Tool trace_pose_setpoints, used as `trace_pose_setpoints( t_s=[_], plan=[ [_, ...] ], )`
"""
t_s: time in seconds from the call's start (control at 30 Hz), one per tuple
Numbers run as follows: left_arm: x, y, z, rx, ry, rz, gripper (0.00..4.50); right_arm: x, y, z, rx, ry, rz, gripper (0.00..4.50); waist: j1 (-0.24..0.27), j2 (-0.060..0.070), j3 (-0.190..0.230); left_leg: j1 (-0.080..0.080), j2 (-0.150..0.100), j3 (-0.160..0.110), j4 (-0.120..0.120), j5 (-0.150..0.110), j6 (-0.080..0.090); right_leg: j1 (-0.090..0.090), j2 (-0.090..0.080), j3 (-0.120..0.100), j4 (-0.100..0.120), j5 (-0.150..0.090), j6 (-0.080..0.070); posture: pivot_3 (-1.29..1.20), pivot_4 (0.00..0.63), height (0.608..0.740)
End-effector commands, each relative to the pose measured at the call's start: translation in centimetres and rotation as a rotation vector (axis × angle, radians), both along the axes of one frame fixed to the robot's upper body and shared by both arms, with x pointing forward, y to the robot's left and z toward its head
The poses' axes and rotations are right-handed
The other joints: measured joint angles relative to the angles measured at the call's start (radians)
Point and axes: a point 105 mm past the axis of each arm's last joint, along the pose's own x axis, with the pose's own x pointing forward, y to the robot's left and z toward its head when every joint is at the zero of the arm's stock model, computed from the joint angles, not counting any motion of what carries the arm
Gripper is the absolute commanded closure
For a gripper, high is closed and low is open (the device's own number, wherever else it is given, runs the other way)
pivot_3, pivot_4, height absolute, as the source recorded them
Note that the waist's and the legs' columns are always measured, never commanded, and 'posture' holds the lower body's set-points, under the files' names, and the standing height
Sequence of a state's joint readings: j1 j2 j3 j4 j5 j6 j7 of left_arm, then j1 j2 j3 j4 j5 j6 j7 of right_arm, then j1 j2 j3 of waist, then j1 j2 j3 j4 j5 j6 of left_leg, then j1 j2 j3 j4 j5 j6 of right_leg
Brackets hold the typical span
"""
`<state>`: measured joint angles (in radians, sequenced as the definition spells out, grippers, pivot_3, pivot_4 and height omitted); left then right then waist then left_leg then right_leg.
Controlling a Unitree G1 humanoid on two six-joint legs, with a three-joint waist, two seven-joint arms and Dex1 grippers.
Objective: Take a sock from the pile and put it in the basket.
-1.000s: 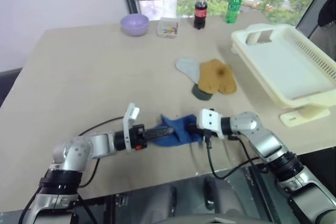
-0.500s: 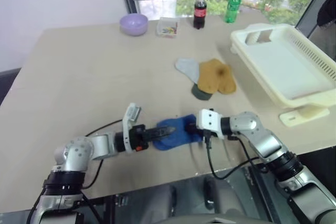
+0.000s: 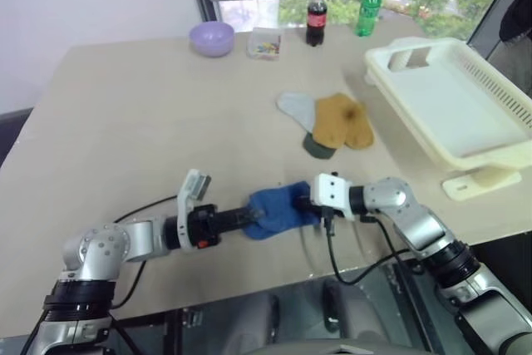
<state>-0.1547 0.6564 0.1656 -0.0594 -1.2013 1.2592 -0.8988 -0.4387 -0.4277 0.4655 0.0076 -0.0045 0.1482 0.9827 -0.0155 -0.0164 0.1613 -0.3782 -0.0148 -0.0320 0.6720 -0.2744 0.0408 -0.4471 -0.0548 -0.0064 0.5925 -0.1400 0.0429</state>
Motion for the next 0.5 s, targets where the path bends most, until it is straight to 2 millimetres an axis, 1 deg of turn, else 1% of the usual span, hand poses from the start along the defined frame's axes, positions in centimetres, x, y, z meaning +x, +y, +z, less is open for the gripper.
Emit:
trace_pose_setpoints(
  t_s=[0.03, 0.1, 0.23, 0.37, 0.43, 0.5],
  plan=[
    [0.7, -0.4, 2.1, -0.071, -0.060, 0.008, 0.04, -0.1, -0.8, -1.9, -0.065, 0.041, -0.029, 4.50, 0.001, 0.000, 0.000, 0.000, 0.000, 0.000, 0.000, 0.000, 0.000, 0.000, 0.000, 0.000, 0.000, 0.000, 0.000, 0.00, 0.150, 0.732],
    [0.8, -0.7, 2.6, -0.096, -0.063, 0.002, 0.04, -0.1, -0.8, -1.9, -0.066, 0.042, -0.029, 4.50, 0.001, -0.001, 0.000, 0.000, 0.000, 0.000, 0.000, 0.000, 0.000, 0.000, 0.000, 0.000, 0.000, 0.000, 0.000, 0.00, 0.150, 0.732],
    [0.8, -2.2, 2.4, -0.106, -0.046, -0.027, 0.04, 0.0, -0.7, -1.9, -0.062, 0.035, -0.034, 4.50, -0.001, 0.000, 0.000, 0.000, 0.000, 0.000, 0.000, 0.000, 0.000, 0.000, 0.000, 0.000, 0.000, 0.000, 0.000, 0.00, 0.150, 0.732],
    [1.1, -4.0, 1.7, -0.100, -0.028, -0.035, 0.04, 0.5, 0.0, -0.9, -0.021, -0.010, -0.048, 4.50, -0.001, -0.001, 0.000, 0.000, 0.000, 0.000, 0.000, 0.000, 0.000, 0.001, 0.000, 0.001, 0.000, 0.000, 0.000, 0.00, 0.150, 0.732],
    [1.4, -4.5, 1.5, -0.095, -0.025, -0.027, 0.04, 0.7, 0.1, -0.4, -0.008, -0.026, -0.050, 4.50, -0.001, -0.001, 0.000, 0.001, 0.000, 0.000, 0.000, 0.000, -0.001, 0.000, 0.000, 0.001, 0.001, 0.001, -0.001, 0.00, 0.150, 0.732],
    [1.8, -4.8, 1.3, -0.090, -0.022, -0.016, 0.00, 0.6, 0.1, 0.1, -0.008, -0.047, -0.040, 3.97, -0.001, -0.001, 0.000, 0.001, 0.000, 0.000, 0.000, 0.001, -0.002, 0.000, 0.001, 0.000, 0.001, 0.001, -0.002, 0.00, 0.150, 0.732]
  ],
)
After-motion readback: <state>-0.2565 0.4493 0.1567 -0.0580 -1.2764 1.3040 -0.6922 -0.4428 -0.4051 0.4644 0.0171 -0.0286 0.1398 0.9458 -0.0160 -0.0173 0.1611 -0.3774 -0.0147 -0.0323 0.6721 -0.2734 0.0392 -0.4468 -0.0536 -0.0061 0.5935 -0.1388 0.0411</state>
